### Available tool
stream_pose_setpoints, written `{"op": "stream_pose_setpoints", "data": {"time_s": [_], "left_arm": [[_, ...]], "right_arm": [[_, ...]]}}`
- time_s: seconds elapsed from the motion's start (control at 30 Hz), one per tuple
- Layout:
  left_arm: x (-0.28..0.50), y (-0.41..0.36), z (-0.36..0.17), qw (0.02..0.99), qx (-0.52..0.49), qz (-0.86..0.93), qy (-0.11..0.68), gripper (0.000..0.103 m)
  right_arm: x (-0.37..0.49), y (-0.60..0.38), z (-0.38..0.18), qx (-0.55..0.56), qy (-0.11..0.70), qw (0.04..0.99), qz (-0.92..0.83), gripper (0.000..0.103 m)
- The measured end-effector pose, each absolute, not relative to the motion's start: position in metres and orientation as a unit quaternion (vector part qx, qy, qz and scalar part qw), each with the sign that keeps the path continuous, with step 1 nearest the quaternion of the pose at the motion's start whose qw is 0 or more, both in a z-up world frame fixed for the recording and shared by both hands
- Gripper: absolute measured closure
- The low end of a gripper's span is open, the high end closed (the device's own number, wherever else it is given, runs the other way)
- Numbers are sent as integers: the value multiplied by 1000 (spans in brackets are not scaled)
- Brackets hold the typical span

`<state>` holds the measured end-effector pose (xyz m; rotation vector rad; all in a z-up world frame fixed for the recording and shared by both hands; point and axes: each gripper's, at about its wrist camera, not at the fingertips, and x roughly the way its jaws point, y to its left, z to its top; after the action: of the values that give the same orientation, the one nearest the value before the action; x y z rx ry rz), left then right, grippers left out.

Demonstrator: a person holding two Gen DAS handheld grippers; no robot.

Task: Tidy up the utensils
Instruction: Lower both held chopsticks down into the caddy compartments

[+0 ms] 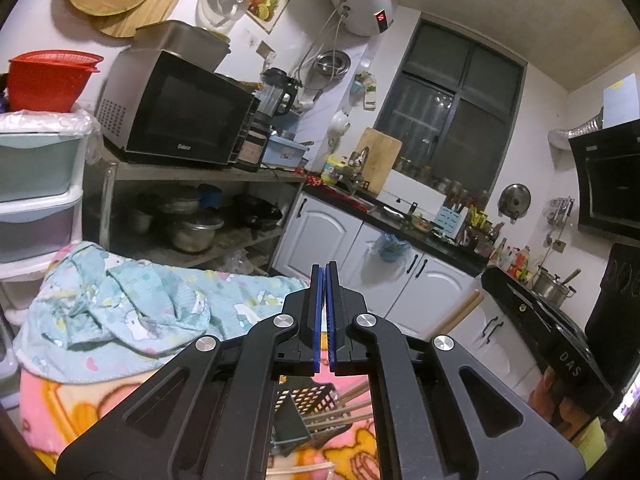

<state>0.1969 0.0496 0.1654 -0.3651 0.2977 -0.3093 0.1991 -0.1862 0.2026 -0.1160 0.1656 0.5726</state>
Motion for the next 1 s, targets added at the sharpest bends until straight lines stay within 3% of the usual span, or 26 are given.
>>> {"op": "stream_pose_setpoints", "data": {"time_s": [0.87,0.97,1.0], "left_arm": [[211,46,103,953,-174,-139,206,102],[211,48,99,952,-176,-134,212,102],[211,49,97,952,-176,-130,213,99]], "right_arm": [[245,-170,121,-54,195,944,261,99],[247,-170,117,-55,201,943,258,98],[247,-170,116,-57,202,943,257,92]]}}
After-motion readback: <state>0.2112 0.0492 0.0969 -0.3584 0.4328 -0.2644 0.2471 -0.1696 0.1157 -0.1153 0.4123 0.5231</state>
